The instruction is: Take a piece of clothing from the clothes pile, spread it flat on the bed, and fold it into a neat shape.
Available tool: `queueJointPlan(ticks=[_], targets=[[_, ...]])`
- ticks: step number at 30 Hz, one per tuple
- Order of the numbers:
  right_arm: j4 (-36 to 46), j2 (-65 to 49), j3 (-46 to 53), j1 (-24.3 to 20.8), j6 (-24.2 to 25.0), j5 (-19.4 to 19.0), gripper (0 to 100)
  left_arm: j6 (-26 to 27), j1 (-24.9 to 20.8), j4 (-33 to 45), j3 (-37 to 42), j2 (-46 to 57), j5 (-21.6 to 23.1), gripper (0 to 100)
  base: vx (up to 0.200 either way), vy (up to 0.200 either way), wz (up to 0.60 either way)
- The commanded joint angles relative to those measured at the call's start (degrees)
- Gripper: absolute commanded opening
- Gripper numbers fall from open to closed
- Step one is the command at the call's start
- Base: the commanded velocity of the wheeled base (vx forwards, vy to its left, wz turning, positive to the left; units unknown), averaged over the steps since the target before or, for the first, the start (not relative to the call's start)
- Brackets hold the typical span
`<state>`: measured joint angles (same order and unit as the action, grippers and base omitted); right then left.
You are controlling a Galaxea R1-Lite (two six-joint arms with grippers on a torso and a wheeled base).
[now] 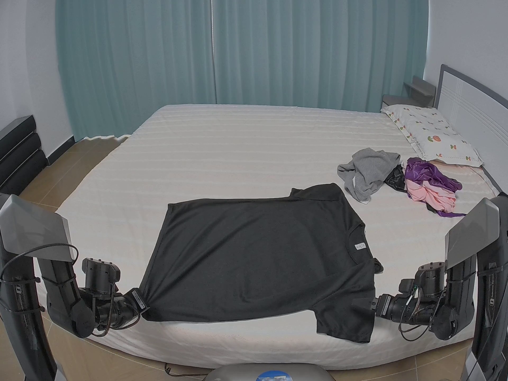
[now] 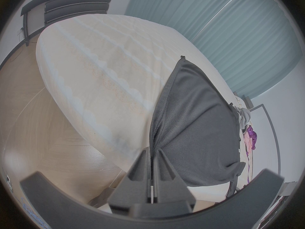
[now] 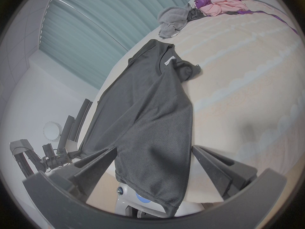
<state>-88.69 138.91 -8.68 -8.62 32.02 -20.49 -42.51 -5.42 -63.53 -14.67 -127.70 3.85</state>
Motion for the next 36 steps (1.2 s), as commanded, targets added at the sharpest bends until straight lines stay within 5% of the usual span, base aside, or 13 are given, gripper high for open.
queueJointPlan(ticks=[1,12,13,24,36], targets=[[-0.2,1.7,-0.2,-0.5,0.1,0.2,100,0.0,0.0,0.0,0.0,-0.1,0.0,0,0.0,0.0,0.0],[0.1,1.8,-1.6,-0.5,0.1,0.1,100,0.0,0.0,0.0,0.0,0.0,0.0,0,0.0,0.0,0.0],[0.3,1.8,-1.7,-0.5,0.1,0.1,0,0.0,0.0,0.0,0.0,0.0,0.0,0,0.0,0.0,0.0],[-0.5,0.7,0.9,1.6,0.1,0.0,0,-0.1,0.3,0.0,0.2,0.3,1.2,0,0.0,0.0,0.0],[-1.1,-6.2,8.7,6.8,0.1,-5.9,0,0.1,1.7,0.0,2.7,3.9,1.4,0,0.0,0.0,0.0]])
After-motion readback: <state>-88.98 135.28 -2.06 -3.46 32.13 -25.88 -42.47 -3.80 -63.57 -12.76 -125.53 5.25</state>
